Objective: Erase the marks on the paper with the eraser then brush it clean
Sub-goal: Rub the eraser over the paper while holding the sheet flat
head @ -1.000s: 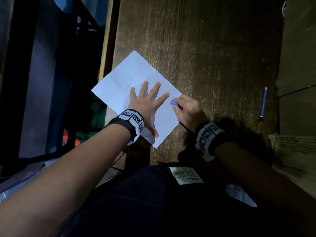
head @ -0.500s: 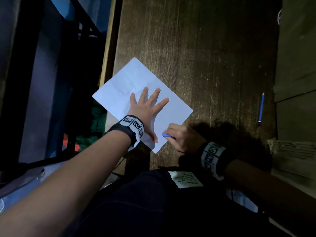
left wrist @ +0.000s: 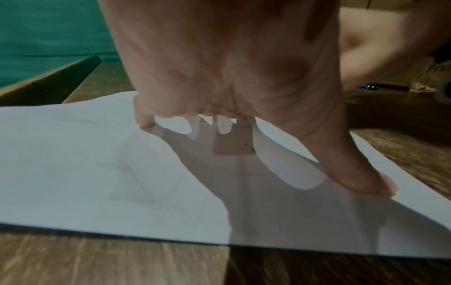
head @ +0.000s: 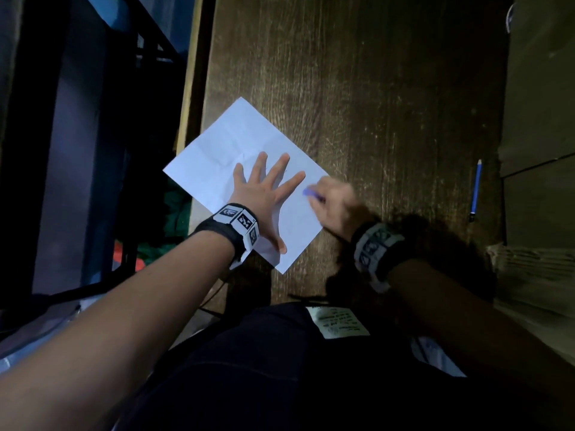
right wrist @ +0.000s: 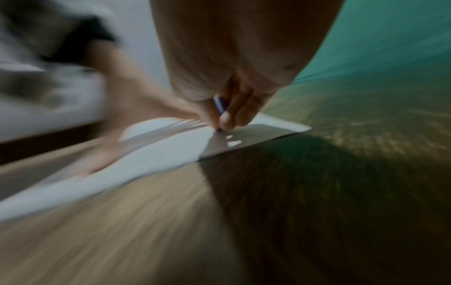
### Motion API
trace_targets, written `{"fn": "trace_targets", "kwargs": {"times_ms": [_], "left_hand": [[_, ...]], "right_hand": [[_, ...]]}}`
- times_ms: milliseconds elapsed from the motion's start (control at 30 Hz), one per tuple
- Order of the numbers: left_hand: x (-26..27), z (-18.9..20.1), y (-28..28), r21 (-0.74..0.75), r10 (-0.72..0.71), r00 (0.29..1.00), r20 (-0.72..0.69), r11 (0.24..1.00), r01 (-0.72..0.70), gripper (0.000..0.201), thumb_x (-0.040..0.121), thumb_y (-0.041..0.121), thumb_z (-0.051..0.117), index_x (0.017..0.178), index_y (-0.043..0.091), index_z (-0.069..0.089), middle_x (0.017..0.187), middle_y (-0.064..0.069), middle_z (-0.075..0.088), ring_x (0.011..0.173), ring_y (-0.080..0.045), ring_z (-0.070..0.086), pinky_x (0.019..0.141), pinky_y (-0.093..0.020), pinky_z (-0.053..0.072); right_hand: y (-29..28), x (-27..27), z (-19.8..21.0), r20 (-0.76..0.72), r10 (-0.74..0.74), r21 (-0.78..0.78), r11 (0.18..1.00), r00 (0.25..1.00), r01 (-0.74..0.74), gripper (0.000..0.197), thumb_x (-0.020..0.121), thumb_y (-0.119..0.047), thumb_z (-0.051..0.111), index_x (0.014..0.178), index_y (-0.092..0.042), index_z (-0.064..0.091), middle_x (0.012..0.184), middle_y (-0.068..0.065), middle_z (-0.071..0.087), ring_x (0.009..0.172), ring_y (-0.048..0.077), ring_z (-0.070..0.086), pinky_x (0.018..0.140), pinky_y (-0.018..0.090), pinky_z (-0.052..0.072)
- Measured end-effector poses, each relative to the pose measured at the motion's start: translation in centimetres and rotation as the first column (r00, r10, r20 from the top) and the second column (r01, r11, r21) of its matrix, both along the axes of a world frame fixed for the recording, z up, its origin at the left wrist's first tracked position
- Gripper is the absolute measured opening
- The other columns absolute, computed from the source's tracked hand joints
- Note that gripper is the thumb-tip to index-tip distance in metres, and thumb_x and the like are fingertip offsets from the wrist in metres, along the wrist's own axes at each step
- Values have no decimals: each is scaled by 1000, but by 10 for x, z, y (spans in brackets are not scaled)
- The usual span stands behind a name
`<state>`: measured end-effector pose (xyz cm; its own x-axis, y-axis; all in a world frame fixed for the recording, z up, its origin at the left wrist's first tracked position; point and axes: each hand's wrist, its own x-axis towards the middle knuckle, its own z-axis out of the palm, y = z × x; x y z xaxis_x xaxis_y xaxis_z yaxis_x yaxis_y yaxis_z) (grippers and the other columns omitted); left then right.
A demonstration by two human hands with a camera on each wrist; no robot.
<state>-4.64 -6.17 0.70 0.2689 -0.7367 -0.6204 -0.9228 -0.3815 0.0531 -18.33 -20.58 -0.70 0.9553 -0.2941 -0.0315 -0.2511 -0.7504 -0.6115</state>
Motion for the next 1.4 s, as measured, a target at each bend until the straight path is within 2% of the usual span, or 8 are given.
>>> {"fn": "trace_targets", "kwargs": {"times_ms": [67,233,400,567,733,967,1133,1400], "left_hand": [[-1,0,1,-4,3,1000,1,1000,-3,164,33,94,74,154,43,-26,164,-1,-33,151,-43,-20,113,-74,9],[1,-1,1,-8,-8,1000,21,1000,8,163,34,96,71,153,42,-27,164,-2,-32,151,-43,-19,113,-74,10],[1,-1,1,-6,-1,1000,2,1000,1,164,33,94,73,154,42,-25,164,-2,-32,151,-43,-19,113,-75,9],[1,-1,0,0,-10,1000,20,1000,10,165,35,92,75,153,40,-27,163,-3,-34,151,-44,-22,113,-75,8],[0,0,0,1,-5,1000,16,1000,5,165,32,93,74,154,42,-25,164,-2,-33,151,-43,-20,113,-74,8],[2,-3,3,-23,-17,1000,22,1000,18,160,36,96,70,155,42,-22,165,-2,-28,152,-43,-15,112,-72,12],[16,0,24,-167,47,998,-30,985,-51,119,65,99,45,160,38,6,170,4,-3,149,-30,16,102,-54,34],[-2,-1,71,-306,-85,996,-41,950,69,77,90,58,62,152,20,36,161,-5,32,117,-30,55,101,-47,32]], "right_hand": [[1,1,-5,35,-136,6,991,990,136,10,89,-9,64,93,-4,71,82,9,62,73,25,59,70,39,52],[35,-32,15,-70,431,112,899,899,-423,5,89,-7,66,84,-7,66,77,6,55,68,23,54,65,35,48],[2,5,-1,41,-80,7,997,996,80,8,89,-8,65,89,-2,70,79,8,60,70,22,56,68,39,51],[45,-33,17,-47,415,95,907,909,-410,3,88,-5,67,91,-4,69,80,7,58,71,21,55,68,29,46],[10,7,0,68,-130,9,992,989,129,10,87,-4,64,91,-1,72,78,11,61,68,28,59,64,38,51],[45,-44,12,-120,274,120,958,954,-260,10,91,-9,60,85,-6,67,77,5,53,68,20,53,62,32,47],[15,-57,9,-222,60,74,996,973,-44,11,85,-11,61,76,-8,66,74,1,54,65,20,55,61,32,44],[-60,-43,16,-201,-242,-53,970,949,236,16,90,-15,63,80,-7,72,75,7,54,64,22,55,63,36,47]]}}
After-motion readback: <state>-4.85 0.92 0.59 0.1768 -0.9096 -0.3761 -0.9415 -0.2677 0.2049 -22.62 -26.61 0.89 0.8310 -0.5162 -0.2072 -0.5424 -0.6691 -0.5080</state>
